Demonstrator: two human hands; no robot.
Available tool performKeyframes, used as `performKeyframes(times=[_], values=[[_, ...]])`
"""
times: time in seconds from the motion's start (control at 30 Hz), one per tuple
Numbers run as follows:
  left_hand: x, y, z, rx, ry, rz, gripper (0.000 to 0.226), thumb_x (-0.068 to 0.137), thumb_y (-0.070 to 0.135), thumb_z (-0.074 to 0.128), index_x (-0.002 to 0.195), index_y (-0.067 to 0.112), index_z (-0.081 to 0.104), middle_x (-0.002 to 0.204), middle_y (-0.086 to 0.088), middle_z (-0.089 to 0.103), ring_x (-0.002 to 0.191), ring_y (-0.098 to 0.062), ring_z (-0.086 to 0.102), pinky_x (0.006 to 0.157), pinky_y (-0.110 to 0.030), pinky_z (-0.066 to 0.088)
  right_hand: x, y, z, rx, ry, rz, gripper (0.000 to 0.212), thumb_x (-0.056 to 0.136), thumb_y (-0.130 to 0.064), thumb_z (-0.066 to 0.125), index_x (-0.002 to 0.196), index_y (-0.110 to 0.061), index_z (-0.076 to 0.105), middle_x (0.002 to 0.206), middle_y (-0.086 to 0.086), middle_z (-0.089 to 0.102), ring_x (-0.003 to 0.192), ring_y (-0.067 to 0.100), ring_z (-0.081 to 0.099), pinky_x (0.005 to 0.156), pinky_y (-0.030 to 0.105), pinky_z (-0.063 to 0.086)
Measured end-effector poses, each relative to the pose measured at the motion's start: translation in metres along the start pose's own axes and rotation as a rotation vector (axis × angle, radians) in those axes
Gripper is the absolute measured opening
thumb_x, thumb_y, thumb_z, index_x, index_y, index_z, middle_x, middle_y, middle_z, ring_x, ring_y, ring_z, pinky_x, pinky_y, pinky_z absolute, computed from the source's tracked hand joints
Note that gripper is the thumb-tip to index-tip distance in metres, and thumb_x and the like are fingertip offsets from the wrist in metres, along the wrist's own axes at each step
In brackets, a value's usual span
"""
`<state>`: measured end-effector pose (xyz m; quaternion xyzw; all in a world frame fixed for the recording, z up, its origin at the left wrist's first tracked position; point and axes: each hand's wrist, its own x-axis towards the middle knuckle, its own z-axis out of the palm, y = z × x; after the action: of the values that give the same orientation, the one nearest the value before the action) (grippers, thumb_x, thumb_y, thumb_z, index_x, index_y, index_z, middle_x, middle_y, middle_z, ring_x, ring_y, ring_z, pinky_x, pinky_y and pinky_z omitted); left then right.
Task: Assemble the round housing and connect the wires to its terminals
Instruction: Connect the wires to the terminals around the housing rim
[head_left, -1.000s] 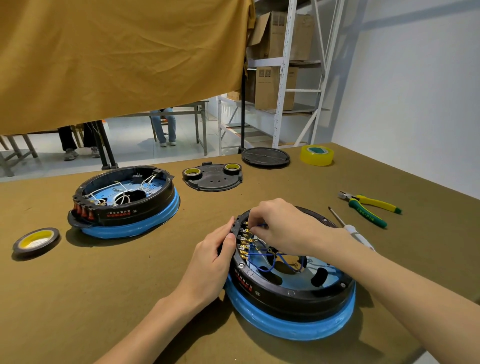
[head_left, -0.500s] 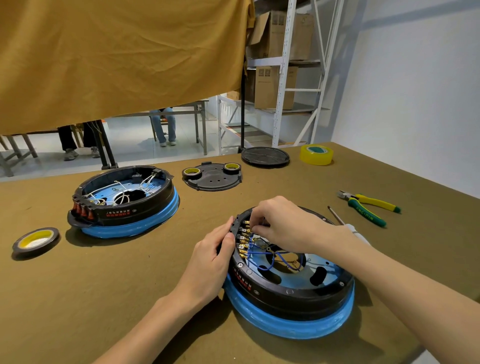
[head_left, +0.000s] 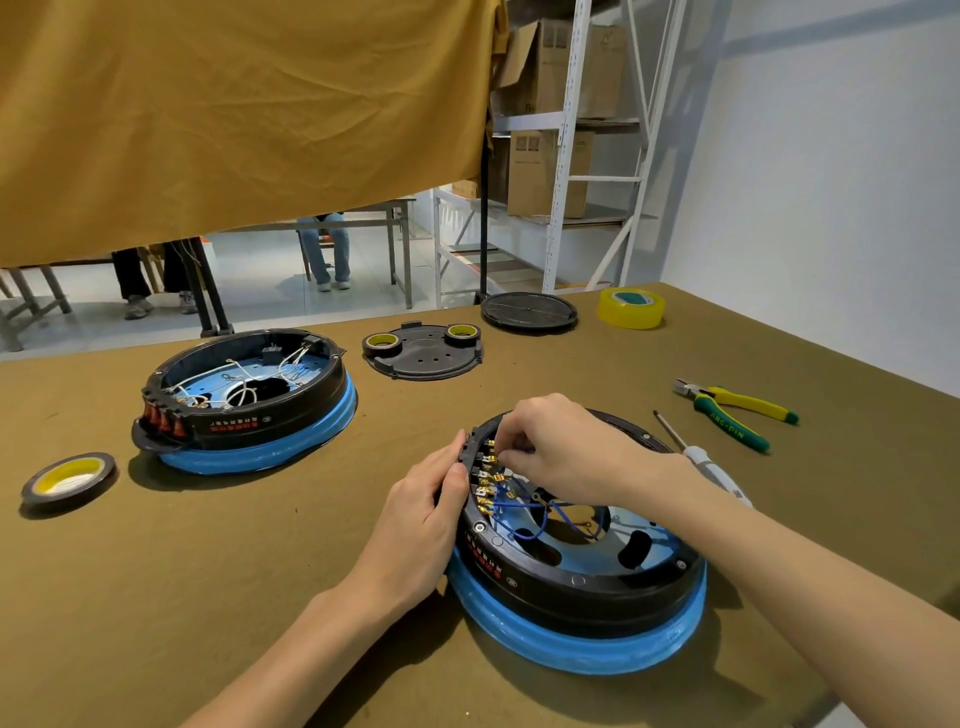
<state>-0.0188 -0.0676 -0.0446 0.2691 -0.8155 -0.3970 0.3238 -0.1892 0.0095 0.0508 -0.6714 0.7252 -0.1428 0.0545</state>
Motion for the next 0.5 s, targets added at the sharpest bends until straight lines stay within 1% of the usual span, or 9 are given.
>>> performKeyframes(times=[0.07, 0.13, 0.2, 0.27, 0.3, 0.37, 0.43, 0.5], values=[[0.000, 0.000, 0.000, 0.022, 0.004, 0.008, 0.081, 0.091, 0.075, 0.021, 0.157, 0.029, 0.030, 0.150, 0.027, 0.033, 0.135, 0.024, 0.027, 0.109, -0.005, 0.021, -0.002, -0.002, 0.004, 0.010, 0.016, 0.014, 0.018, 0.101, -0.019, 0.060, 0.107, -0.013, 0.076, 0.102, 0.002, 0.072, 0.091, 0.020, 0.067, 0.085, 0.042, 0.058], [0.000, 0.000, 0.001, 0.037, 0.005, 0.023, 0.074, 0.096, 0.070, 0.022, 0.157, 0.030, 0.029, 0.149, 0.027, 0.033, 0.128, 0.034, 0.024, 0.105, 0.001, 0.020, -0.004, -0.005, 0.008, 0.003, 0.065, 0.033, 0.019, 0.100, -0.019, 0.059, 0.108, -0.014, 0.076, 0.105, 0.001, 0.071, 0.093, 0.020, 0.066, 0.085, 0.042, 0.058], [0.000, -0.001, 0.001, 0.051, 0.016, 0.029, 0.064, 0.100, 0.066, 0.023, 0.154, 0.033, 0.028, 0.147, 0.028, 0.035, 0.125, 0.036, 0.025, 0.102, 0.005, 0.021, -0.005, -0.008, 0.014, -0.003, 0.112, 0.048, 0.020, 0.100, -0.018, 0.058, 0.108, -0.014, 0.076, 0.107, 0.002, 0.071, 0.095, 0.020, 0.066, 0.085, 0.041, 0.058], [0.000, 0.000, 0.001, 0.061, 0.025, 0.034, 0.062, 0.097, 0.069, 0.021, 0.151, 0.038, 0.026, 0.145, 0.030, 0.035, 0.125, 0.036, 0.026, 0.101, 0.006, 0.020, -0.005, -0.009, 0.017, 0.001, 0.133, 0.060, 0.021, 0.101, -0.018, 0.058, 0.108, -0.013, 0.077, 0.107, 0.002, 0.070, 0.095, 0.020, 0.066, 0.086, 0.039, 0.057], [0.000, 0.000, 0.001, 0.061, 0.025, 0.034, 0.063, 0.096, 0.071, 0.020, 0.150, 0.039, 0.026, 0.144, 0.031, 0.035, 0.125, 0.036, 0.026, 0.102, 0.005, 0.020, -0.005, -0.009, 0.018, 0.016, 0.135, 0.064, 0.021, 0.100, -0.018, 0.058, 0.108, -0.013, 0.077, 0.107, 0.002, 0.070, 0.095, 0.019, 0.066, 0.086, 0.038, 0.057], [0.000, 0.001, 0.001, 0.045, 0.024, 0.032, 0.064, 0.096, 0.072, 0.023, 0.151, 0.038, 0.028, 0.146, 0.028, 0.038, 0.127, 0.032, 0.028, 0.107, -0.003, 0.024, -0.007, -0.006, 0.016, 0.075, 0.132, 0.061, 0.021, 0.100, -0.018, 0.059, 0.108, -0.013, 0.078, 0.105, 0.001, 0.072, 0.094, 0.015, 0.065, 0.086, 0.034, 0.056], [-0.001, 0.002, 0.002, 0.017, 0.043, 0.031, 0.063, 0.099, 0.068, 0.025, 0.152, 0.034, 0.033, 0.150, 0.022, 0.042, 0.135, 0.022, 0.034, 0.115, -0.014, 0.029, -0.009, -0.002, 0.013, 0.134, 0.119, 0.041, 0.020, 0.098, -0.021, 0.063, 0.108, -0.014, 0.079, 0.104, -0.002, 0.073, 0.092, 0.009, 0.064, 0.084, 0.026, 0.054], [-0.002, 0.003, 0.002, 0.018, 0.083, 0.026, 0.065, 0.100, 0.062, 0.028, 0.153, 0.025, 0.040, 0.154, 0.013, 0.046, 0.141, 0.007, 0.038, 0.119, -0.025, 0.033, -0.010, 0.001, 0.011, 0.183, 0.112, 0.017, 0.018, 0.096, -0.024, 0.067, 0.107, -0.015, 0.080, 0.101, -0.006, 0.073, 0.089, 0.005, 0.064, 0.080, 0.021, 0.053]])
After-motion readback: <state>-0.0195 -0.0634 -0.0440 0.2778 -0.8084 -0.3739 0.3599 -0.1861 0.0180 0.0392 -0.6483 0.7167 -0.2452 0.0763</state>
